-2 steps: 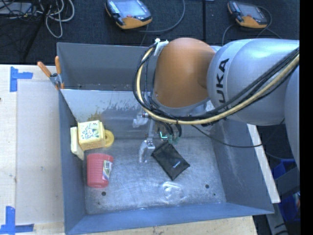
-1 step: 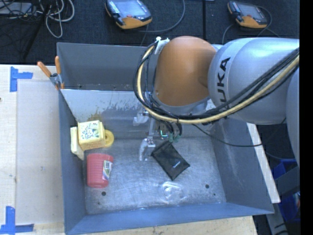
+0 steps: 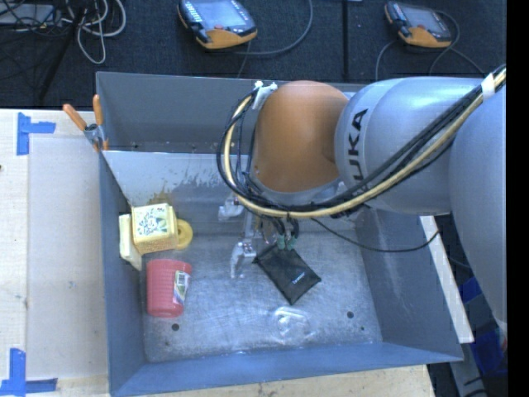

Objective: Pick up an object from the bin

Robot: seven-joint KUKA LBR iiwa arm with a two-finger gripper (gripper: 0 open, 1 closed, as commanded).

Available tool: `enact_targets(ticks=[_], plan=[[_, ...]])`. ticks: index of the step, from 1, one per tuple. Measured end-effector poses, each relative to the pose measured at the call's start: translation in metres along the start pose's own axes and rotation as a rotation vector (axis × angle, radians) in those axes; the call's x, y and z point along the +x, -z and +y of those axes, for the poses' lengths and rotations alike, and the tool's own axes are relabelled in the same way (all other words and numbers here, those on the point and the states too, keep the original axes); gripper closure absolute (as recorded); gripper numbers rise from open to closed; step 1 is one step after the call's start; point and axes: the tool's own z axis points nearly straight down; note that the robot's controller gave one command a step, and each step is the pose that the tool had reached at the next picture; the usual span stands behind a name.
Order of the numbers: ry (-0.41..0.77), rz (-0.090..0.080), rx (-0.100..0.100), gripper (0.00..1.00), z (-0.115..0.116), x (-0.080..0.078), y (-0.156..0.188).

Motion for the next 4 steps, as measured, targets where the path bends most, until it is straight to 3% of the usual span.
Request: enact_targets(ticks=[1, 2, 3, 4], plan=[[0.061, 0.006, 0.001, 0.00, -0.014, 0.008, -0.062], [0.178, 0.014, 0.000, 0.00, -0.036, 0.006, -0.094], [0.197, 0.013, -0.003, 0.00, -0.078, 0.011, -0.079], [0.196, -0.001, 0.004, 0.00, -0.112, -0.007, -0.067]])
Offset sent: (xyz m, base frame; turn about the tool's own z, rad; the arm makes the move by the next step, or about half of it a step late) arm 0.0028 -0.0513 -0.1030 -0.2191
